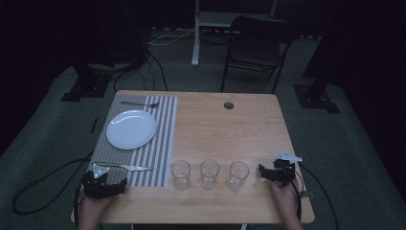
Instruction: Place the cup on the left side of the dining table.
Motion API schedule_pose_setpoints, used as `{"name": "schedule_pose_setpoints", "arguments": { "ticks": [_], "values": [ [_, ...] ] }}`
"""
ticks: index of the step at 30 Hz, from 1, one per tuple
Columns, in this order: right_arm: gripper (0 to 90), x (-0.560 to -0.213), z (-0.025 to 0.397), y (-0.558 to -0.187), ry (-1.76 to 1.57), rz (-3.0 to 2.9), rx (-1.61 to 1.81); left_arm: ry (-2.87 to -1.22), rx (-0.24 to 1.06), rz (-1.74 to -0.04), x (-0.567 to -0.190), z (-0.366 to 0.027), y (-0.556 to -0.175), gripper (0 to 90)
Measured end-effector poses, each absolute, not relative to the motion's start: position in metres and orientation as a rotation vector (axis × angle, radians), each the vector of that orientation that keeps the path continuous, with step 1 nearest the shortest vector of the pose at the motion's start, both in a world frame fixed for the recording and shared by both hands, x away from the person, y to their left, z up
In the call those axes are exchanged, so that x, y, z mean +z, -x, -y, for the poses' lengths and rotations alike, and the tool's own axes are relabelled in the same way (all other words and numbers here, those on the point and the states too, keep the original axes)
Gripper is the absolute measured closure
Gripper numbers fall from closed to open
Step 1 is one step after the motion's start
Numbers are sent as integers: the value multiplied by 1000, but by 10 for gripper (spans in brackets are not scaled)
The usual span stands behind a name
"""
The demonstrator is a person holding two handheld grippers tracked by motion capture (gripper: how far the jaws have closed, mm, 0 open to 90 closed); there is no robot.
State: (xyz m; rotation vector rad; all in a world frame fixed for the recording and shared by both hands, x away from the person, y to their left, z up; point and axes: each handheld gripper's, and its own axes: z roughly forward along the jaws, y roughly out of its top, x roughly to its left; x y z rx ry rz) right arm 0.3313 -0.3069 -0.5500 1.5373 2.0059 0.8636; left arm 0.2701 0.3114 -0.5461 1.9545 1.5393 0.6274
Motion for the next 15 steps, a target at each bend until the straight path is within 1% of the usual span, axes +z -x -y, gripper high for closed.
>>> {"name": "schedule_pose_setpoints", "arguments": {
  "ticks": [15],
  "values": [
    [123,-550,315,-326,-1554,-1988,857,-1980,606,-1496,-546,-315,-272,6]
  ]
}}
